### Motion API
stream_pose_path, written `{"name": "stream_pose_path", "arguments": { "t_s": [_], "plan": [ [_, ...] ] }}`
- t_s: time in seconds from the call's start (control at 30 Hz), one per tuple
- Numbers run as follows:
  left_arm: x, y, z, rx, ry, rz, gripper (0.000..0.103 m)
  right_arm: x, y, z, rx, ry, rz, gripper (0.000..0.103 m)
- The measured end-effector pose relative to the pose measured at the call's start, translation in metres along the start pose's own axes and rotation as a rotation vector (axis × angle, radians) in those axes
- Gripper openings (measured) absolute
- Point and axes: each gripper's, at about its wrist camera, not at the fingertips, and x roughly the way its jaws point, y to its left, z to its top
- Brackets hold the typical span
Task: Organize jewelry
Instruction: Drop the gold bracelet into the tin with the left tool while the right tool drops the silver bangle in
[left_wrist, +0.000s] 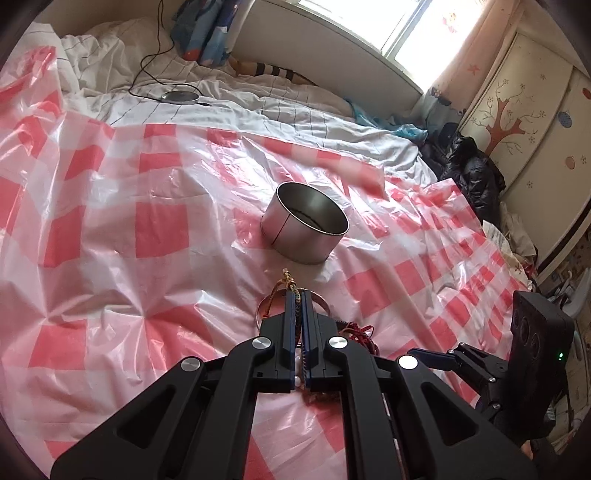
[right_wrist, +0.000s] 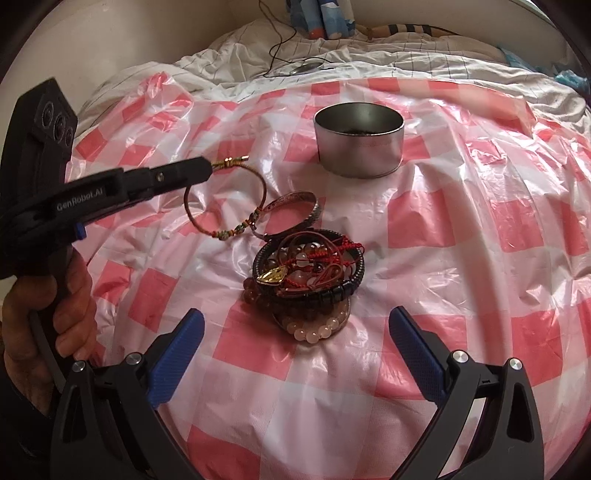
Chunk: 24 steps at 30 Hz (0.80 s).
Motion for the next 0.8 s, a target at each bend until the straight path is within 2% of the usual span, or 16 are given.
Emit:
{"name": "stream_pose_path", "arguments": {
  "t_s": [0.1,0.23,0.3,0.4,0.5,0.6,0.7,0.77,0.8],
  "plan": [
    [-0.009,0.004,-0.002,-0.027,-0.056,0.007,0.003,-0.003,-0.003,0.01,-0.011,-0.039,-0.017,0.096],
    [-0.024,0.009,0.002,-0.049,-0.123,0.029,0.003,0.007,-0.004,0.047,-0.047,-0.04,-0.006,0.096],
    [-0.028,0.011,0.003,-0.057,-0.138,0.033,0.003,0.025,-0.005,0.07,-0.054,0.007,0.004,0.096],
    [-0.024,0.017,0.004,-0.077,-0.119,0.04,0.003,0.063,-0.011,0.096,-0.022,0.143,0.044,0.096],
    [-0.022,0.022,0.004,-0.094,-0.105,0.04,0.003,0.09,-0.013,0.106,-0.012,0.237,0.031,0.096],
    [-0.022,0.024,0.005,-0.103,-0.105,0.031,0.003,0.101,-0.01,0.107,-0.04,0.275,0.019,0.093],
    [-0.022,0.026,0.005,-0.111,-0.103,0.025,0.003,0.103,-0.008,0.105,-0.084,0.274,-0.02,0.071],
    [-0.023,0.027,0.005,-0.118,-0.103,0.019,0.003,0.101,-0.014,0.105,-0.079,0.262,-0.023,0.035],
    [-0.023,0.027,0.005,-0.121,-0.102,0.016,0.003,0.1,-0.018,0.105,-0.067,0.259,-0.005,0.022]
  ]
}}
